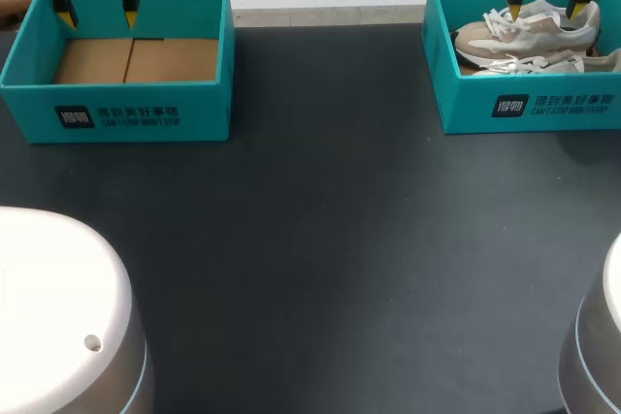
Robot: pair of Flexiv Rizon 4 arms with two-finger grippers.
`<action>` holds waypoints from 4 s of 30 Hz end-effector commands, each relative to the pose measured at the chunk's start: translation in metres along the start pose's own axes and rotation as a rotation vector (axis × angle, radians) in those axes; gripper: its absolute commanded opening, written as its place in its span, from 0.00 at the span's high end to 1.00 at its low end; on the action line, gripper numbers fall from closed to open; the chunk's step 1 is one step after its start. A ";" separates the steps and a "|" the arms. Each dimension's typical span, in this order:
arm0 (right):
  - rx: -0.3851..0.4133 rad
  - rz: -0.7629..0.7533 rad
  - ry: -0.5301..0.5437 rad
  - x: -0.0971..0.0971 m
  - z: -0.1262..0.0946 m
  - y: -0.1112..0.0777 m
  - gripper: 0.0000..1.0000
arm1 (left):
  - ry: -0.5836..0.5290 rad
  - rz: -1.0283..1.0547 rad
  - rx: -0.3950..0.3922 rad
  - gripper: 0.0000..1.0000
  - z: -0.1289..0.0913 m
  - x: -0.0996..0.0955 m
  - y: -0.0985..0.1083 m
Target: Take the shoe out of the shoebox, open the shoe tongue, remove and reinsert the insole, then place the shoe into the shoebox
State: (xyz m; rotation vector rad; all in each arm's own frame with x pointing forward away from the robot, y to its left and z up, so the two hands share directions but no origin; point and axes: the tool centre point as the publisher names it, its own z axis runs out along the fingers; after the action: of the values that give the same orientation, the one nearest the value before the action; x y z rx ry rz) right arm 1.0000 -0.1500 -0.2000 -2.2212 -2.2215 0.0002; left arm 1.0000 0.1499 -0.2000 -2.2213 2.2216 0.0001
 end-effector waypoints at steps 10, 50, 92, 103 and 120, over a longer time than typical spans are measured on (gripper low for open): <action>0.000 0.000 0.000 0.000 0.000 0.000 0.00 | 0.000 0.000 0.000 0.00 0.000 0.000 0.000; -0.146 0.090 -0.144 -0.138 0.050 -0.002 0.00 | 0.000 0.000 0.000 0.00 0.000 0.000 0.000; -0.158 0.142 -0.171 -0.192 0.135 0.035 0.53 | 0.000 0.000 0.000 0.00 0.000 0.000 0.000; -0.136 0.130 -0.180 -0.195 0.153 0.038 0.37 | 0.000 0.000 0.000 0.00 0.000 0.000 0.000; -0.082 0.131 -0.239 -0.197 0.181 0.036 1.00 | 0.000 0.000 0.000 0.00 0.000 0.000 0.000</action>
State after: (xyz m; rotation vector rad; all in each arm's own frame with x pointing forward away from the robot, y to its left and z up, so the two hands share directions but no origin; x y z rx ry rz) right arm 1.0320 -0.3549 -0.3744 -2.5239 -2.2178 0.1700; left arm 1.0000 0.1499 -0.2000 -2.2212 2.2215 0.0002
